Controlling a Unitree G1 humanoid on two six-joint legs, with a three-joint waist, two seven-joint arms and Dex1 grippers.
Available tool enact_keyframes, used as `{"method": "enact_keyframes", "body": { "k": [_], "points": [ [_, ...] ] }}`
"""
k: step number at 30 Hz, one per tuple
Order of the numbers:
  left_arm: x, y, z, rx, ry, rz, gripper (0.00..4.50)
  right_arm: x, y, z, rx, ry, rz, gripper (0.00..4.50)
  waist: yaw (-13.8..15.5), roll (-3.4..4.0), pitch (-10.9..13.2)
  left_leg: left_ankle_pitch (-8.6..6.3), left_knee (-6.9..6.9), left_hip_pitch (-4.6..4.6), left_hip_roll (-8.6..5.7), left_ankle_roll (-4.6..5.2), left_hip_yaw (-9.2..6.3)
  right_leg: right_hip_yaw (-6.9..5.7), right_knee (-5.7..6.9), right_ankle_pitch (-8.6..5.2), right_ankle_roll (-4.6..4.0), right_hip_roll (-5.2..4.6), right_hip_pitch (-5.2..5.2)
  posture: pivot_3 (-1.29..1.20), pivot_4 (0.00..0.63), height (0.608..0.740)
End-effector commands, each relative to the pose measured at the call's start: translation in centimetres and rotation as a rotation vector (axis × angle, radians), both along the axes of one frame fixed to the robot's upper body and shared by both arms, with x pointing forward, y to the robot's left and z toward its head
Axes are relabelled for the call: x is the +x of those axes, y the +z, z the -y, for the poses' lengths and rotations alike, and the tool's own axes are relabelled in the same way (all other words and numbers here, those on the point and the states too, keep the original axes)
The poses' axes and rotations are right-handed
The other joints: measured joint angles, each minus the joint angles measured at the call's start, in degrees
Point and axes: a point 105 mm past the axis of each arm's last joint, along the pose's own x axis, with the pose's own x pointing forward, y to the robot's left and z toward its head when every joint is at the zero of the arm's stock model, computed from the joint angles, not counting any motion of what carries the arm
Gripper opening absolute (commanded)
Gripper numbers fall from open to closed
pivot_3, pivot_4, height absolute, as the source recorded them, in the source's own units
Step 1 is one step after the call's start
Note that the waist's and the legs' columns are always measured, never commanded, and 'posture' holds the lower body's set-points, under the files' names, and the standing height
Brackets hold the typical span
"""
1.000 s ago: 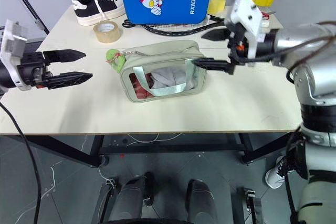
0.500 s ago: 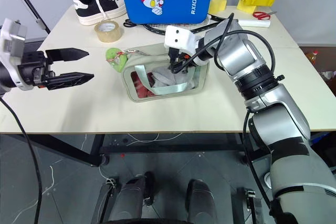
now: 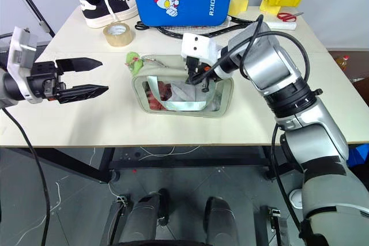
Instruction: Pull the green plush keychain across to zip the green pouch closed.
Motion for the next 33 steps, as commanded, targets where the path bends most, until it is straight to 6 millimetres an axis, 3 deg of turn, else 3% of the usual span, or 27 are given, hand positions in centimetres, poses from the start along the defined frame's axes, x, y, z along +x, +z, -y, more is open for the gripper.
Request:
{"method": "enact_keyframes", "body": {
  "k": [1, 6, 11, 15, 20, 25, 33],
  "points": [
    [-0.2, 1.1, 0.1, 0.016, -0.013, 0.050, 4.50, -0.4, 1.6, 0.7, 0.024, 0.004, 0.064, 1.59, 0.03, 0.00, 0.00, 0.00, 0.01, 0.00, 0.00, 0.00, 0.00, 0.00, 0.00, 0.00, 0.00, 0.00, 0.00, 0.00, 0.150, 0.723],
    [-0.1, 1.1, 0.2, 0.016, -0.021, 0.051, 4.50, -1.6, 5.0, 3.3, 0.124, -0.065, 0.103, 4.13, 0.35, 0.00, 0.00, 0.00, 0.01, -0.01, 0.00, 0.00, -0.01, 0.00, -0.01, 0.00, 0.00, 0.00, 0.00, 0.00, 0.150, 0.723],
    [1.2, 0.7, 0.1, -0.005, 0.004, 0.041, 4.50, -2.7, 3.6, 6.3, 0.069, -0.118, 0.107, 4.13, 0.20, -0.05, -0.03, -0.01, 0.02, 0.09, 0.00, 0.00, -0.01, 0.00, -0.16, -0.01, -0.01, -0.02, -0.01, 0.00, 0.150, 0.723],
    [3.6, 0.1, 0.2, -0.054, 0.067, 0.018, 4.50, -2.0, 1.9, 6.9, 0.050, -0.158, 0.101, 2.83, 0.06, -0.02, -0.01, -0.01, 0.00, 0.13, 0.01, 0.01, 0.00, 0.00, -0.11, 0.00, -0.03, -0.02, 0.04, 0.00, 0.150, 0.723],
    [6.1, -0.7, 0.6, -0.106, 0.104, -0.005, 4.50, -1.6, 1.9, 6.8, 0.076, -0.171, 0.101, 0.15, 0.03, -0.03, -0.01, 0.01, 0.02, 0.04, 0.01, 0.04, 0.01, 0.00, -0.03, 0.00, 0.04, 0.00, 0.04, 0.00, 0.150, 0.723],
    [8.2, -2.2, 1.2, -0.118, 0.125, -0.036, 4.50, -1.4, 1.9, 7.1, 0.085, -0.197, 0.096, 0.06, 0.14, -0.03, -0.01, 0.01, 0.12, 0.06, 0.01, 0.04, 0.00, 0.00, 0.00, 0.00, 0.03, 0.00, 0.10, 0.00, 0.150, 0.723],
    [11.1, -1.1, -0.1, -0.263, 0.222, -0.055, 4.50, -1.6, 2.0, 7.0, 0.084, -0.195, 0.104, 0.06, 0.03, -0.04, -0.01, 0.02, 0.13, 0.03, 0.01, 0.05, -0.01, 0.00, 0.00, 0.02, 0.07, 0.00, 0.08, 0.00, 0.150, 0.723]
  ]
}}
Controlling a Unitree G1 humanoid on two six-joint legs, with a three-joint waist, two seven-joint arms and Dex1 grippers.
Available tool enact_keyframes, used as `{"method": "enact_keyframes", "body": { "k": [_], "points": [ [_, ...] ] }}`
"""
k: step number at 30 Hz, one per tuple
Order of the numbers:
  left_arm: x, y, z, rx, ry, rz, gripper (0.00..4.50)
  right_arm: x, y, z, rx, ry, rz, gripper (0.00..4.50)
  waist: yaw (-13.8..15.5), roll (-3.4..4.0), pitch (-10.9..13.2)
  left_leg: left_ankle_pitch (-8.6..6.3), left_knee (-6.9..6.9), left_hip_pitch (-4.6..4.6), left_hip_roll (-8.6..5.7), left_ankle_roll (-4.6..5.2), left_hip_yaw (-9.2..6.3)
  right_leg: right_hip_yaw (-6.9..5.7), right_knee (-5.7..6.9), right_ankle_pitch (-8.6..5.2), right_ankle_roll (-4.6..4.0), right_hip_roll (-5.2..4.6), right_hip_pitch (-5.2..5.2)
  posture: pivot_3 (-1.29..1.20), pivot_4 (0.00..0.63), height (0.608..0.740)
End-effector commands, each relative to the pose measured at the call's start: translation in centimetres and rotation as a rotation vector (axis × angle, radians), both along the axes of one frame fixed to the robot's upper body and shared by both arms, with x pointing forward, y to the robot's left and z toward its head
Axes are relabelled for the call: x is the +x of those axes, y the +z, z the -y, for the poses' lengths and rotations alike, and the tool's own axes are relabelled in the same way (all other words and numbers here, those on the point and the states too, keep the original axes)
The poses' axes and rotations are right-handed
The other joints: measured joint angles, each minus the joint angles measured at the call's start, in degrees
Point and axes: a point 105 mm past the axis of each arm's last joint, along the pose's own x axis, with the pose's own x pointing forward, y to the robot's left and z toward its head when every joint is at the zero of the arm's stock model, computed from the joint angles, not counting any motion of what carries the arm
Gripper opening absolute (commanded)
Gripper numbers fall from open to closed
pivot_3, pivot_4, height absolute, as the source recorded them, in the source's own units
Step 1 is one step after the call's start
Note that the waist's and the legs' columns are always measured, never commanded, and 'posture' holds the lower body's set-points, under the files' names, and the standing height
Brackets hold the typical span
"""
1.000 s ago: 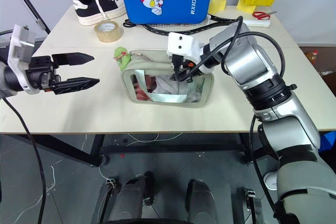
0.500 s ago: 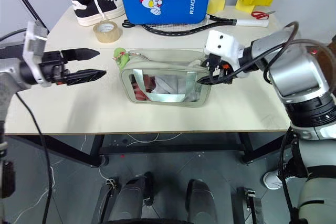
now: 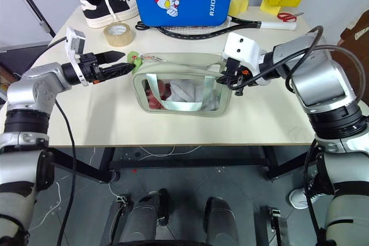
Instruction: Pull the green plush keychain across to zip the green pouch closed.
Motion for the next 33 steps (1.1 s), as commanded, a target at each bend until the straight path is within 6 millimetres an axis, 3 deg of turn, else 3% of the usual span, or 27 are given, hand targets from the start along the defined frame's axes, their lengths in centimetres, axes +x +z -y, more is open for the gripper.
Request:
{"method": "enact_keyframes", "body": {
  "k": [1, 5, 7, 10, 15, 18, 22, 25, 29, 32, 33],
  "points": [
    [0.7, 1.2, -1.2, -0.040, 0.052, 0.038, 4.50, -0.3, 1.6, -0.1, 0.012, 0.008, 0.063, 0.06, -0.04, 0.00, 0.00, 0.00, -0.01, 0.00, 0.00, 0.00, 0.00, 0.00, 0.00, 0.03, 0.05, 0.00, -0.01, 0.00, 0.150, 0.723],
    [1.9, -0.1, -1.1, -0.048, 0.087, -0.009, 4.50, -0.4, 1.6, -0.2, 0.014, 0.010, 0.064, 0.06, 0.15, -0.01, 0.00, 0.00, 0.02, 0.00, 0.00, 0.00, 0.00, 0.00, 0.02, 0.05, 0.09, 0.00, 0.01, 0.00, 0.150, 0.723],
    [2.3, -0.5, -0.5, -0.031, 0.089, -0.016, 3.95, -0.4, 1.7, -0.2, 0.016, 0.009, 0.066, 0.00, 0.18, -0.01, 0.00, 0.00, 0.05, 0.00, 0.00, 0.00, -0.01, 0.00, 0.01, 0.03, 0.06, 0.00, 0.02, 0.00, 0.150, 0.723],
    [2.4, -0.4, 0.6, -0.038, 0.050, -0.017, 2.67, -0.4, 2.0, -0.2, 0.024, 0.003, 0.069, 0.00, 0.17, -0.03, 0.01, 0.00, 0.06, -0.03, 0.00, 0.00, -0.01, 0.00, 0.01, 0.04, 0.07, -0.01, 0.01, 0.00, 0.150, 0.723],
    [1.9, 0.1, 1.3, -0.052, -0.019, 0.001, 0.04, -0.2, 2.2, -0.1, 0.039, -0.015, 0.073, 0.00, 0.07, -0.03, 0.01, 0.00, 0.05, -0.03, 0.00, 0.01, -0.01, 0.00, 0.02, 0.06, 0.11, 0.00, 0.01, 0.00, 0.150, 0.723],
    [1.6, 1.2, 0.9, -0.064, -0.028, 0.026, 0.04, 0.0, 2.2, -0.1, 0.043, -0.020, 0.075, 0.00, 0.04, -0.03, 0.01, 0.00, 0.05, -0.03, 0.00, 0.01, -0.01, 0.00, 0.02, 0.06, 0.11, 0.00, 0.00, 0.00, 0.150, 0.723],
    [0.2, 4.6, 1.1, -0.120, -0.106, 0.103, 0.04, 0.0, 2.1, -0.3, 0.050, -0.022, 0.076, 0.00, 0.00, -0.03, 0.01, 0.00, 0.05, -0.03, 0.00, 0.01, -0.01, 0.00, 0.02, 0.06, 0.11, 0.00, 0.00, 0.00, 0.150, 0.723],
    [-0.9, 6.4, 3.1, -0.121, -0.185, 0.145, 0.04, 0.0, 2.1, -0.4, 0.052, -0.020, 0.073, 0.00, 0.14, -0.03, 0.01, 0.00, 0.06, -0.03, 0.00, 0.01, -0.02, 0.00, 0.02, 0.06, 0.11, 0.00, 0.03, 0.00, 0.150, 0.723],
    [-1.3, 5.4, 7.2, -0.045, -0.258, 0.109, 0.04, 0.0, 2.1, -0.5, 0.052, -0.020, 0.075, 0.00, 0.27, -0.03, 0.01, 0.00, 0.11, -0.01, -0.01, 0.01, -0.03, -0.01, 0.02, 0.06, 0.10, -0.01, 0.13, 0.00, 0.150, 0.723],
    [-0.4, 4.5, 8.4, -0.013, -0.216, 0.049, 0.94, 0.1, 2.1, -0.6, 0.056, -0.024, 0.076, 0.00, 0.09, -0.03, 0.01, 0.03, 0.13, 0.01, -0.02, 0.05, -0.04, -0.01, 0.03, 0.07, 0.12, 0.00, 0.16, 0.00, 0.150, 0.723],
    [-0.2, 4.4, 8.6, -0.002, -0.209, 0.042, 1.44, 0.2, 2.1, -0.6, 0.058, -0.027, 0.076, 0.00, -0.08, -0.03, 0.01, 0.09, 0.12, 0.01, -0.02, 0.15, -0.04, -0.01, 0.05, 0.07, 0.13, 0.00, 0.13, 0.00, 0.150, 0.723]
  ]
}}
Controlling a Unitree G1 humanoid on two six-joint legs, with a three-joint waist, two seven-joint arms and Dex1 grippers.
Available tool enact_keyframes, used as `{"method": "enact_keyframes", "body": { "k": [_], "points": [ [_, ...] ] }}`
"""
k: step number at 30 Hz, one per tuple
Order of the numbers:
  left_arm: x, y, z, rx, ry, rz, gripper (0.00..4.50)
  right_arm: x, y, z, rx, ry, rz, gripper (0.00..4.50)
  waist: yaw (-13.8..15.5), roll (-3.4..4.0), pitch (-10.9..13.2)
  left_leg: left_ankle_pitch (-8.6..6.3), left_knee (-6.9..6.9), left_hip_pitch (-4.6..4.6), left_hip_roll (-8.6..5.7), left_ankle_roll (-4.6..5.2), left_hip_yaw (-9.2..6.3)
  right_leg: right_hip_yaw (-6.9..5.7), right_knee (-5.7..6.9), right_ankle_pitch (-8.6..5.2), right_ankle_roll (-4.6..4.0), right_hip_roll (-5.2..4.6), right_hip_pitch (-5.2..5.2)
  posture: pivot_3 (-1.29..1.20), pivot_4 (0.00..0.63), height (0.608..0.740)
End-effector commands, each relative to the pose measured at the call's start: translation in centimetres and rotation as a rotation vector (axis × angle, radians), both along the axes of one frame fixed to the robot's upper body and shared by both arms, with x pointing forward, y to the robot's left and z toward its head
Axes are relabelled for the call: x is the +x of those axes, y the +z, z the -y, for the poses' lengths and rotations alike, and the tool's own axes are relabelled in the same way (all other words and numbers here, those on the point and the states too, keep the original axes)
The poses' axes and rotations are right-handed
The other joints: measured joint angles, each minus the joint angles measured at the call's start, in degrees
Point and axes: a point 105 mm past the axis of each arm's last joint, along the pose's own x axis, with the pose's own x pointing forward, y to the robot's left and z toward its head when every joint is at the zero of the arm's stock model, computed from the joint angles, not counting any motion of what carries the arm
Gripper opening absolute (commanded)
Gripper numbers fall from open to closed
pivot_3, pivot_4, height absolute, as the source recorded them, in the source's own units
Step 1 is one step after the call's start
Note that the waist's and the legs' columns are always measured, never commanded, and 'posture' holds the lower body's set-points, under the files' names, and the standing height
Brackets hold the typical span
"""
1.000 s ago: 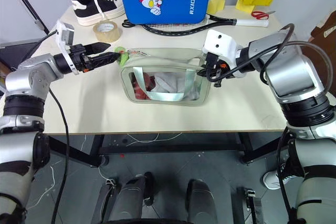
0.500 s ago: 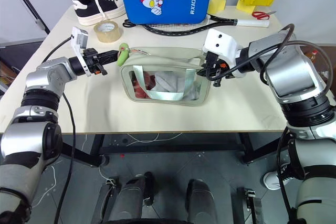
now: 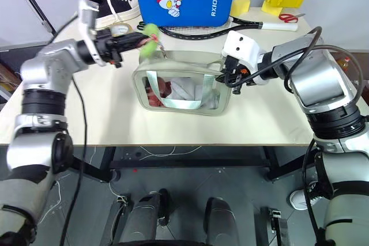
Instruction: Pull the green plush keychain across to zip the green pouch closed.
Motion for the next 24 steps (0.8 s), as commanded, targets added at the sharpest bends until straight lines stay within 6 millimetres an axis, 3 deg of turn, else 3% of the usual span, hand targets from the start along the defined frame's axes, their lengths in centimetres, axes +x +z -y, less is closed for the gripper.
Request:
{"method": "enact_keyframes", "body": {
  "k": [1, 4, 6, 8, 12, 15, 18, 24],
  "points": [
    [0.4, 1.2, 0.2, 0.037, 0.048, 0.035, 1.95, -0.1, 2.1, -0.2, 0.021, -0.002, 0.074, 0.00, -0.33, 0.00, 0.00, 0.01, -0.01, 0.00, 0.00, 0.01, 0.00, 0.00, 0.02, 0.01, 0.02, 0.00, -0.04, 0.00, 0.150, 0.723],
    [0.9, 1.7, -0.6, 0.034, 0.111, 0.053, 3.56, 0.1, 2.0, -0.1, 0.026, -0.012, 0.073, 0.00, -0.46, 0.00, 0.00, 0.02, -0.05, 0.00, 0.00, 0.03, 0.00, 0.00, 0.14, 0.01, 0.11, 0.01, -0.13, 0.00, 0.150, 0.723],
    [0.6, 2.4, -2.4, 0.015, 0.138, 0.066, 4.46, 0.1, 1.9, -0.1, 0.029, -0.019, 0.070, 0.00, -0.52, 0.00, 0.00, 0.02, -0.06, 0.02, 0.00, 0.03, -0.01, 0.00, 0.15, 0.01, 0.11, 0.02, -0.13, 0.00, 0.150, 0.723],
    [0.0, 2.8, -4.0, 0.018, 0.147, 0.088, 4.46, 0.1, 1.7, 0.0, 0.028, -0.025, 0.066, 0.00, -0.66, 0.00, 0.00, 0.01, -0.06, 0.01, 0.01, 0.02, -0.01, 0.00, 0.15, 0.00, 0.10, 0.01, -0.13, 0.00, 0.150, 0.723],
    [-1.1, 1.4, -6.3, 0.083, 0.149, 0.097, 4.46, 0.1, 1.6, 0.1, 0.027, -0.033, 0.065, 0.00, -0.94, 0.01, 0.00, -0.02, -0.12, 0.02, 0.01, -0.03, -0.01, 0.00, 0.11, -0.01, 0.08, 0.01, -0.14, 0.00, 0.150, 0.723],
    [-3.1, -0.3, -6.3, 0.125, 0.053, 0.090, 4.46, 0.1, 1.6, 0.2, 0.027, -0.035, 0.067, 0.00, -0.78, 0.01, 0.00, -0.08, -0.06, 0.02, 0.01, -0.14, -0.01, 0.00, 0.09, -0.05, 0.00, 0.00, -0.09, 0.00, 0.150, 0.723],
    [-4.2, -2.7, -5.3, 0.209, -0.011, 0.088, 3.58, 0.2, 1.7, 0.1, 0.027, -0.034, 0.069, 0.00, -0.47, 0.01, 0.00, -0.09, -0.06, 0.01, 0.01, -0.14, -0.01, 0.00, 0.07, -0.11, -0.11, -0.01, -0.09, 0.00, 0.150, 0.723],
    [-3.3, -4.4, -4.3, 0.268, 0.035, 0.104, 0.44, 0.1, 2.0, -0.2, 0.038, -0.018, 0.073, 0.00, -0.09, 0.01, 0.00, -0.08, -0.04, 0.01, 0.01, -0.14, 0.00, 0.00, 0.07, -0.11, -0.11, -0.01, -0.09, 0.00, 0.150, 0.723]
  ]
}}
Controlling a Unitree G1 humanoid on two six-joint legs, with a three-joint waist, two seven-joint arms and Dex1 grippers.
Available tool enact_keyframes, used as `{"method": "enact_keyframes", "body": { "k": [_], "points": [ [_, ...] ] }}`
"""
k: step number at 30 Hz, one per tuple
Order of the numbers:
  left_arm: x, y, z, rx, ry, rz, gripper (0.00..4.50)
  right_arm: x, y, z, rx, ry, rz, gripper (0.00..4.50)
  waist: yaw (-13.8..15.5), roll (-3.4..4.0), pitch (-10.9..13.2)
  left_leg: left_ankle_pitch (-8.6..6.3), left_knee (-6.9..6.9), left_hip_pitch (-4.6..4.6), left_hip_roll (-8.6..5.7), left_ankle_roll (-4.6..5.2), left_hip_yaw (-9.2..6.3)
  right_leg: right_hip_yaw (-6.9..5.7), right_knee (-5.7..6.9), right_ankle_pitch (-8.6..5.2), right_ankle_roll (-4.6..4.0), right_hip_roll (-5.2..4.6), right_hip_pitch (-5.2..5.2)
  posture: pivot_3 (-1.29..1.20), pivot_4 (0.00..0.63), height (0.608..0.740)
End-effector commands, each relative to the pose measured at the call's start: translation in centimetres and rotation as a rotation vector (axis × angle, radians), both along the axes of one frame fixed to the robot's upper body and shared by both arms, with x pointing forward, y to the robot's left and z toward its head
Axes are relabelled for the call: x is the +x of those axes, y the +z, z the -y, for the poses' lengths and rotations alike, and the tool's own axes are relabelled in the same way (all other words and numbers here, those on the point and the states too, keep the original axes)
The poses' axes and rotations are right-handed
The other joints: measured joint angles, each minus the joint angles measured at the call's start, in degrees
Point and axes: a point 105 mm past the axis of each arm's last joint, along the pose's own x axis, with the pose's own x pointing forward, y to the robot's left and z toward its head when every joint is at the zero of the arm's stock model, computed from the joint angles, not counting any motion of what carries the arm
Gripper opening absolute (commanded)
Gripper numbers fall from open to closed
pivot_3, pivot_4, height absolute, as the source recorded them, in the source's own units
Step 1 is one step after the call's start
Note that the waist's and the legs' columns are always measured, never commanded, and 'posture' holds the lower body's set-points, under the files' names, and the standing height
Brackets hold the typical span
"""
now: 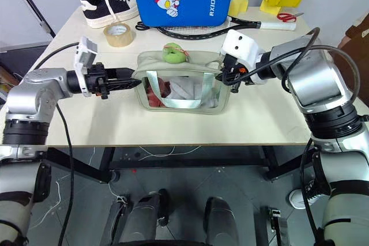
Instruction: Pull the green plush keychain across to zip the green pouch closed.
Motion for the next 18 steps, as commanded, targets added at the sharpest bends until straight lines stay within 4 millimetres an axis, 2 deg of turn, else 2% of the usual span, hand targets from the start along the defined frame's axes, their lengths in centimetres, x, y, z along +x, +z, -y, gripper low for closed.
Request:
{"method": "enact_keyframes", "body": {
  "k": [1, 2, 5, 6, 8, 9, 11, 12, 15, 17, 18],
  "points": [
    [0.0, 0.6, 0.8, 0.028, -0.005, 0.066, 0.04, -0.4, 2.1, -0.5, 0.026, 0.030, 0.073, 0.00, 0.05, 0.00, 0.00, 0.00, -0.01, 0.00, 0.00, 0.00, 0.00, 0.00, 0.00, 0.00, 0.00, 0.00, 0.00, 0.00, 0.150, 0.723],
    [0.0, 0.6, 0.9, 0.028, -0.006, 0.070, 0.04, -0.5, 2.1, -0.5, 0.027, 0.039, 0.073, 0.00, 0.05, 0.00, 0.00, 0.00, -0.01, 0.00, 0.00, 0.00, 0.00, 0.00, 0.00, 0.00, 0.01, 0.00, -0.01, 0.00, 0.150, 0.723],
    [0.5, 0.5, 0.7, 0.047, 0.046, 0.084, 0.00, -1.4, 2.7, -0.8, 0.079, 0.079, 0.032, 1.14, 0.12, 0.00, 0.00, 0.00, 0.00, 0.00, 0.00, 0.00, 0.00, 0.00, 0.00, 0.00, 0.01, 0.00, 0.00, 0.00, 0.150, 0.723],
    [0.5, 0.5, 0.7, 0.040, 0.049, 0.083, 0.00, -1.8, 3.0, -1.0, 0.110, 0.098, 0.018, 1.69, 0.16, 0.00, 0.00, 0.00, 0.00, 0.00, 0.00, 0.00, 0.00, 0.00, 0.00, 0.00, 0.01, 0.00, 0.01, 0.00, 0.150, 0.723],
    [0.3, 0.5, 0.8, 0.045, 0.046, 0.086, 0.00, -2.6, 6.2, -1.7, 0.242, 0.155, 0.074, 2.64, 0.14, 0.00, 0.00, 0.00, 0.00, 0.00, 0.00, 0.01, 0.00, 0.00, 0.00, 0.00, 0.01, 0.00, 0.02, 0.00, 0.150, 0.723],
    [0.2, 0.5, 0.8, 0.046, 0.044, 0.086, 0.00, -2.9, 7.5, -2.2, 0.296, 0.178, 0.105, 3.27, 0.12, 0.00, 0.00, 0.00, 0.00, 0.01, 0.00, 0.01, -0.01, 0.00, 0.00, 0.02, 0.04, 0.00, 0.03, 0.00, 0.150, 0.723],
    [0.1, 0.5, 0.9, 0.041, 0.043, 0.085, 0.00, -2.5, 7.9, -4.6, 0.304, 0.225, 0.142, 4.21, -0.10, 0.04, -0.01, 0.01, -0.02, 0.04, 0.00, 0.01, -0.01, 0.00, 0.02, 0.08, 0.13, 0.00, 0.02, 0.00, 0.150, 0.723],
    [0.0, 0.5, 1.0, 0.039, 0.046, 0.085, 0.00, -2.2, 7.5, -5.7, 0.298, 0.237, 0.129, 4.44, -0.14, 0.03, -0.03, 0.00, -0.05, 0.08, 0.00, 0.01, -0.01, 0.00, 0.03, 0.08, 0.14, 0.01, 0.03, 0.00, 0.150, 0.723],
    [0.0, 0.5, 1.0, 0.035, 0.050, 0.084, 0.00, -0.9, 6.5, -7.4, 0.274, 0.220, 0.118, 4.44, 0.02, 0.00, -0.05, 0.00, -0.08, 0.11, 0.02, 0.00, -0.02, -0.01, 0.03, 0.07, 0.12, 0.03, 0.05, 0.00, 0.150, 0.723],
    [-0.1, 0.5, 1.0, 0.032, 0.051, 0.077, 0.00, 0.5, 5.1, -8.5, 0.204, 0.184, 0.107, 4.44, 0.20, 0.00, -0.05, 0.00, -0.01, 0.07, 0.02, 0.00, -0.02, -0.02, 0.02, 0.02, 0.04, 0.02, 0.06, 0.00, 0.150, 0.723],
    [-0.2, 0.5, 1.0, 0.033, 0.051, 0.075, 0.00, 1.0, 4.6, -8.8, 0.180, 0.172, 0.105, 4.19, 0.22, 0.01, -0.05, 0.00, 0.01, 0.05, 0.02, 0.00, -0.01, -0.01, 0.01, 0.00, 0.00, 0.02, 0.06, 0.00, 0.150, 0.723]
  ]
}}
